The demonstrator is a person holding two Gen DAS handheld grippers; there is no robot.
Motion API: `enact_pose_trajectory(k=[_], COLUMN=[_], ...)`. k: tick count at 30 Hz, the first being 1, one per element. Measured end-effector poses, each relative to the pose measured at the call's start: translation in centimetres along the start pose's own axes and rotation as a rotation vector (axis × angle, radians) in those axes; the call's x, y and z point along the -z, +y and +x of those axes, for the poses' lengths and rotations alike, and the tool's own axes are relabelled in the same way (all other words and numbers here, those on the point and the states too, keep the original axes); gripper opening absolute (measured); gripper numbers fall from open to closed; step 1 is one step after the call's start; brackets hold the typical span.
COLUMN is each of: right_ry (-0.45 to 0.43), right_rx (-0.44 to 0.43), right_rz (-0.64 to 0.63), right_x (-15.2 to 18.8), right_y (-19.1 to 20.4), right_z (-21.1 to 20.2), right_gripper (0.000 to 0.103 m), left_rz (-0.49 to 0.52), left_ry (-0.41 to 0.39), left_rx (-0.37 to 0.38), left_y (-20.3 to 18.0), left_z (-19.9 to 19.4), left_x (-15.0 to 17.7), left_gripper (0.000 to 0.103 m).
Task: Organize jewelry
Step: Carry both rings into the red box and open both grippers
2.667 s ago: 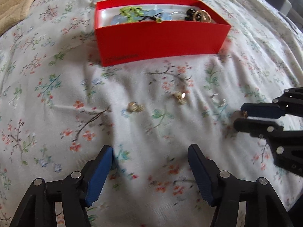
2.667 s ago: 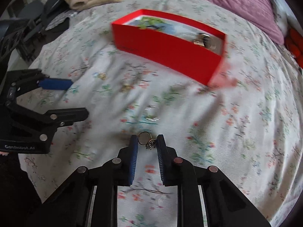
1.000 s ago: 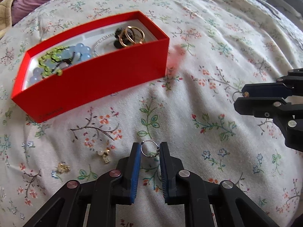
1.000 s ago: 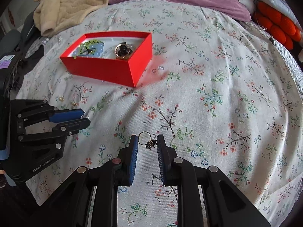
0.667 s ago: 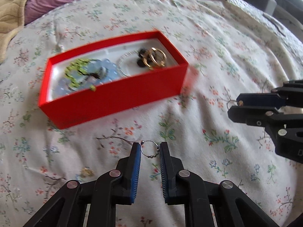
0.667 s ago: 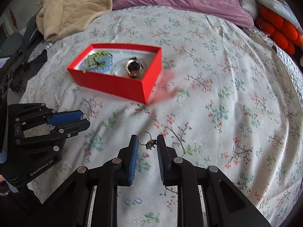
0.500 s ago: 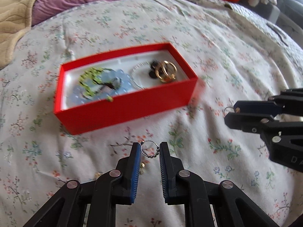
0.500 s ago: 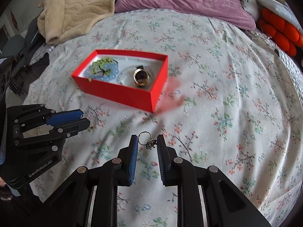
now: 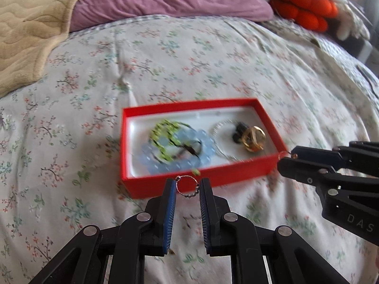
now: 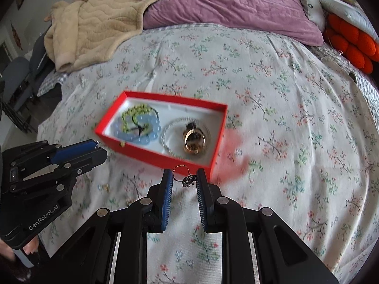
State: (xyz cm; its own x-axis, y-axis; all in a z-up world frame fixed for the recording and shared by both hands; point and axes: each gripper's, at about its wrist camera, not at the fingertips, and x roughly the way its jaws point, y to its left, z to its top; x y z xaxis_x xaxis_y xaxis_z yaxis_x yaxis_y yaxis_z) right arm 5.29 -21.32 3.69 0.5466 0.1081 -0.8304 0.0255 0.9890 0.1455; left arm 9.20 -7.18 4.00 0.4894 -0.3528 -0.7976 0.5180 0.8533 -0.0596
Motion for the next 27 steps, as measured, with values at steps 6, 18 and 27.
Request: enact_pose_trajectory(k=[6, 18, 27], right_ry=[-0.023, -0.035, -0.033], right_rx=[-0.013, -0.001, 0.0], right_rz=[0.024, 0.043, 0.034], right_x=[-1.9, -3.8, -4.0], right_y=[-0.2, 0.0, -0.1], right_z=[1.1, 4.1, 4.5], right_gripper=[0.022, 0.022, 0.022], left_rz=[-0.047, -0.088, -0.08], left_ry=[-0.013, -0.014, -0.019], left_rx=[-0.034, -0.09, -0.09], left_y=[1.6, 3.2, 3.2], left_z=[1.3, 3.8, 3.8], left_x=[-1.1, -2.2, -2.4], left_gripper=[0.015, 0.016, 0.018])
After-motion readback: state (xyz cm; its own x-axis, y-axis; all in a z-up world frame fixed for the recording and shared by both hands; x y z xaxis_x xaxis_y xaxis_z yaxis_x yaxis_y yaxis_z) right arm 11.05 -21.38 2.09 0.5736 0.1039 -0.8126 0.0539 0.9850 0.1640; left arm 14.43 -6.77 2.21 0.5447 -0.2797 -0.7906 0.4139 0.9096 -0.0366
